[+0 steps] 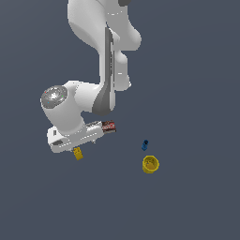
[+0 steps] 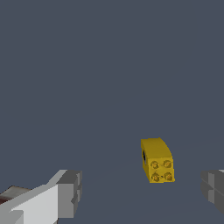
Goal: Pick up a designated object from a clutter of objects.
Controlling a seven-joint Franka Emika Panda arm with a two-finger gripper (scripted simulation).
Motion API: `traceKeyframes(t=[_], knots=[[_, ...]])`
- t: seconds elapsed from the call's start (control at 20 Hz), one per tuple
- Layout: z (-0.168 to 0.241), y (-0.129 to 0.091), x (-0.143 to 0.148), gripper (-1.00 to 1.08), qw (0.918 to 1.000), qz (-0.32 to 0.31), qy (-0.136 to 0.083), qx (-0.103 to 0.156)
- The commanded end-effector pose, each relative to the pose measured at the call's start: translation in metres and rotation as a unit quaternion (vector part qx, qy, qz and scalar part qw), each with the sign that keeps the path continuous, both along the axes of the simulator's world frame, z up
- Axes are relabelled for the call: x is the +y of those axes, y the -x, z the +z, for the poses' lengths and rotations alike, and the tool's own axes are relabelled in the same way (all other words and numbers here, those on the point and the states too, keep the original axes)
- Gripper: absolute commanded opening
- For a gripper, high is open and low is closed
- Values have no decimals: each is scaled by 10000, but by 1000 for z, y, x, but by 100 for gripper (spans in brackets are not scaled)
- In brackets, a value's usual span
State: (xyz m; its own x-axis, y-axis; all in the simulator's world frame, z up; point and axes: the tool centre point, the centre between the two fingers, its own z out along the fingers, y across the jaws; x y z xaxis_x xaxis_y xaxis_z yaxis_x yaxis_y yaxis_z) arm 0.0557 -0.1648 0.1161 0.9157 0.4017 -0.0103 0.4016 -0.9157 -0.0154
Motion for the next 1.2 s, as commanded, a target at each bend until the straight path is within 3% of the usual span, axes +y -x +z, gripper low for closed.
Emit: traceKeyframes(t=[0.0,0.45,0.85,1.15], knots=[[-13,0,-14,100,9999,145,12,-30],[-41,2,-44,100,9991,426,43,-76],[-47,3,-47,100,9990,439,44,-74],[-74,4,-46,100,9990,448,45,-78]])
